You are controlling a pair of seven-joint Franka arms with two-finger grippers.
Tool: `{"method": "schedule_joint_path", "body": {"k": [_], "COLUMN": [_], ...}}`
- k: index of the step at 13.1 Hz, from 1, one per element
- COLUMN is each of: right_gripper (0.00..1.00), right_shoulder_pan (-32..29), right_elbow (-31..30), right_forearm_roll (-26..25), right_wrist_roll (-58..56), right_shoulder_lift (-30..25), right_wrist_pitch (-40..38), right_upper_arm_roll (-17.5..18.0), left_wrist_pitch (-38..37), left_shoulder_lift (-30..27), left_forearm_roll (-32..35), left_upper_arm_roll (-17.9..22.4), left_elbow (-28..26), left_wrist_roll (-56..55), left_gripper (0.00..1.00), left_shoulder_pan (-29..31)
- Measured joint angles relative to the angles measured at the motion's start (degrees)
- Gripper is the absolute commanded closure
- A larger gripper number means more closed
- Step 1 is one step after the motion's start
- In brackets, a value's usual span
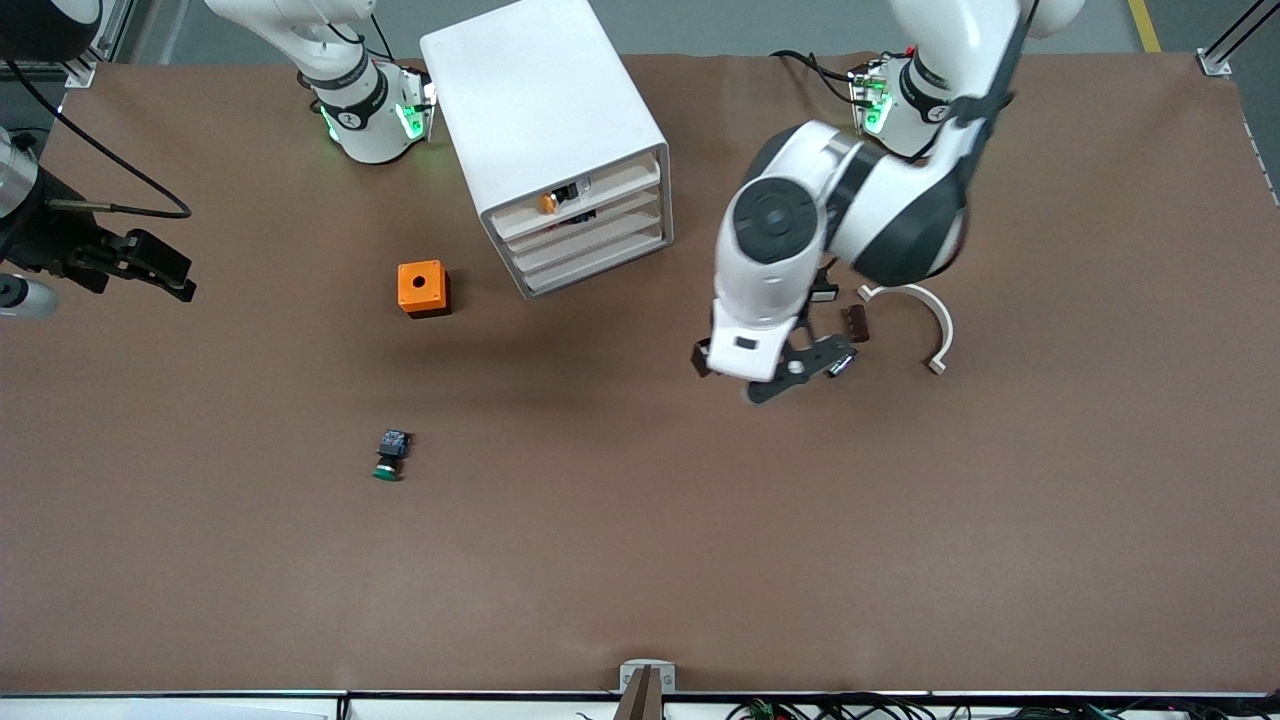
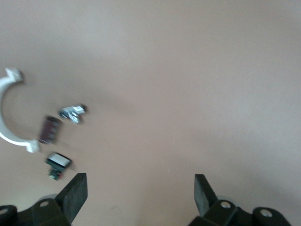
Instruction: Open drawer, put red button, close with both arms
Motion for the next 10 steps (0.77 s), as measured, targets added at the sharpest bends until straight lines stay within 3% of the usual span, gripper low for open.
{"method": "schedule_joint_path", "body": {"k": [6,10], "right_gripper": [0.0,0.0], "right_shoulder_pan": [0.0,0.0], "right_elbow": [0.1,0.1], "right_forearm_roll": [0.0,0.0], "right_wrist_roll": [0.0,0.0], "right_shoulder_lift": [0.0,0.0], "right_wrist_pitch": [0.0,0.0], "right_upper_arm_roll": [0.0,0.1], "left_wrist_pitch": [-10.1,-13.4], "left_shoulder_lift": [-15.0,-20.2], "left_forearm_roll": [0.8,0.8], "left_upper_arm_roll": [0.3,0.2], "left_elbow": [0.0,-0.3], "left_wrist_roll": [11.4,22.8], "left_gripper": [0.0,0.0], "left_shoulder_pan": [10.4,17.8]}}
